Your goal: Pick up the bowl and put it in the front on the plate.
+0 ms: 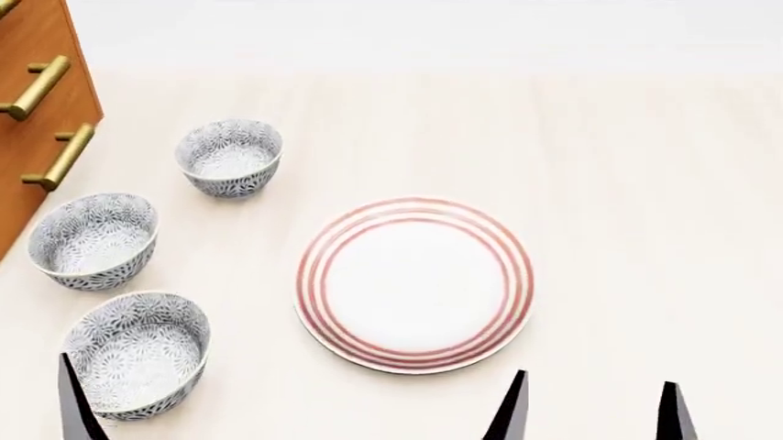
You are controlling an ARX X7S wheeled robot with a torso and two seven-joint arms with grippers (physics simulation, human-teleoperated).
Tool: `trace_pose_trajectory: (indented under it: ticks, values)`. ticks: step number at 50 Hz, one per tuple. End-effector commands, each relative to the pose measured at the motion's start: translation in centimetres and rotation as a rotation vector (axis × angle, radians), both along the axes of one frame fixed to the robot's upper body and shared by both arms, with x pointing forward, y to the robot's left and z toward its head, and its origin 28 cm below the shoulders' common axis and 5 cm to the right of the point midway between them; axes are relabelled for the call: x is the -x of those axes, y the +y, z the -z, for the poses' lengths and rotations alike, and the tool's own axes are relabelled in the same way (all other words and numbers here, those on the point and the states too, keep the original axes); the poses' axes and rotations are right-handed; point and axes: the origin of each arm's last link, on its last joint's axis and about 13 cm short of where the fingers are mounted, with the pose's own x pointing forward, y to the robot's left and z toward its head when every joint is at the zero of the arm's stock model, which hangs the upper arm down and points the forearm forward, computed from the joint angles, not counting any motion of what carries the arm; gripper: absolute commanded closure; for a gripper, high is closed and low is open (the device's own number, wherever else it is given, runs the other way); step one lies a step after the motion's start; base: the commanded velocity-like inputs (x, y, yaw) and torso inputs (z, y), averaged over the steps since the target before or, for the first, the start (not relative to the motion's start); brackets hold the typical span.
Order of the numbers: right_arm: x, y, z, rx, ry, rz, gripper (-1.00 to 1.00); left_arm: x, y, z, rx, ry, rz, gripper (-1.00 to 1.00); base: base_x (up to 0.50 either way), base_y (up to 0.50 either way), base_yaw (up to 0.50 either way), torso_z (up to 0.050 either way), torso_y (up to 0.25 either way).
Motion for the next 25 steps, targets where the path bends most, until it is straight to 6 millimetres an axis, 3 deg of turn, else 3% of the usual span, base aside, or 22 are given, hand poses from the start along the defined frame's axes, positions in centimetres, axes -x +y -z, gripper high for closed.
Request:
trace_pose_trajectory:
  ticks: [1, 25]
  values:
    - [0.05, -0.06, -0.66, 0.000, -0.040, 0.007, -1.00, 0.26, -0.09, -0.60, -0.017, -0.036, -0.008, -1.00, 0.50, -0.05, 0.00, 0.000, 0.000]
    - [-0.01, -0.01, -0.99, -0.004, -0.056, 0.013, -1.00, 0.33, -0.17, -0.85, -0.022, -0.043, -0.011, -1.00, 0.50, -0.05, 0.00, 0.000, 0.000]
